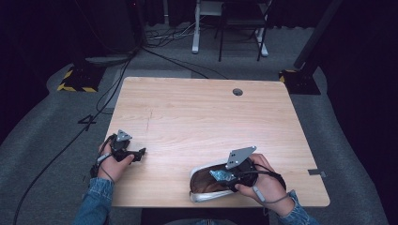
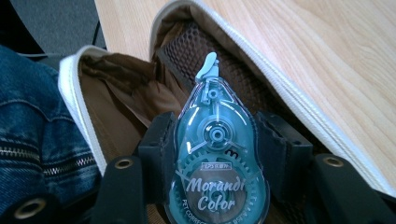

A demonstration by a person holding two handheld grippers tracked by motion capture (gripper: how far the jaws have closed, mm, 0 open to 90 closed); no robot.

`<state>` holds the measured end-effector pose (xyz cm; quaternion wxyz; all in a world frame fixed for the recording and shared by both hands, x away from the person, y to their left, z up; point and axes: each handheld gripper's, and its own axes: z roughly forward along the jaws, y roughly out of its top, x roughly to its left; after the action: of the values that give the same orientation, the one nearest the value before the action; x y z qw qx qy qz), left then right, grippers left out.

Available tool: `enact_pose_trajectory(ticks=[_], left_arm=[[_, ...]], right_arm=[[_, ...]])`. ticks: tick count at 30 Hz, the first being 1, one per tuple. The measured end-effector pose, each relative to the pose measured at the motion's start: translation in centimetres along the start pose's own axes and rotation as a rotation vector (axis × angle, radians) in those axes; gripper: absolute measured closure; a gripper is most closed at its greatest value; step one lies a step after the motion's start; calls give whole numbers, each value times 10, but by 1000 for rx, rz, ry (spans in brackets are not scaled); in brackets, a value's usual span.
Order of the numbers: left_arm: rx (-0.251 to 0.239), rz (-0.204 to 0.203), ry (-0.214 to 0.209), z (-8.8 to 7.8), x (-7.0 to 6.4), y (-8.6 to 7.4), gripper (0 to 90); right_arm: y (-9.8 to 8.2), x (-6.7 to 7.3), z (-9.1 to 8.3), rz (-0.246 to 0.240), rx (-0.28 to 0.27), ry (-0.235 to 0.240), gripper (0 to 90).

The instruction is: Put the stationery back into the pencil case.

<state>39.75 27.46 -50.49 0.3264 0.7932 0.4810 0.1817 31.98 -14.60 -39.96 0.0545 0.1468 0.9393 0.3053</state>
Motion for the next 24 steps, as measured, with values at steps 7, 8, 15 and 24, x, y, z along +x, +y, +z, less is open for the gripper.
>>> enact_pose_trajectory(ticks=[7,8,15,24], left_arm=[[0,0,0,0,0,0,146],[0,0,0,0,0,0,146],[-1,0,-2,0,0,0,146],[-1,-4,-3,1,-1,0,144]], right_arm=[[-1,-1,7,-43,38,4,501],[-1,0,8,-41,40,4,501],[-2,-3,10,-32,40,12,425],[-1,-2,4,-19,8,-1,377]])
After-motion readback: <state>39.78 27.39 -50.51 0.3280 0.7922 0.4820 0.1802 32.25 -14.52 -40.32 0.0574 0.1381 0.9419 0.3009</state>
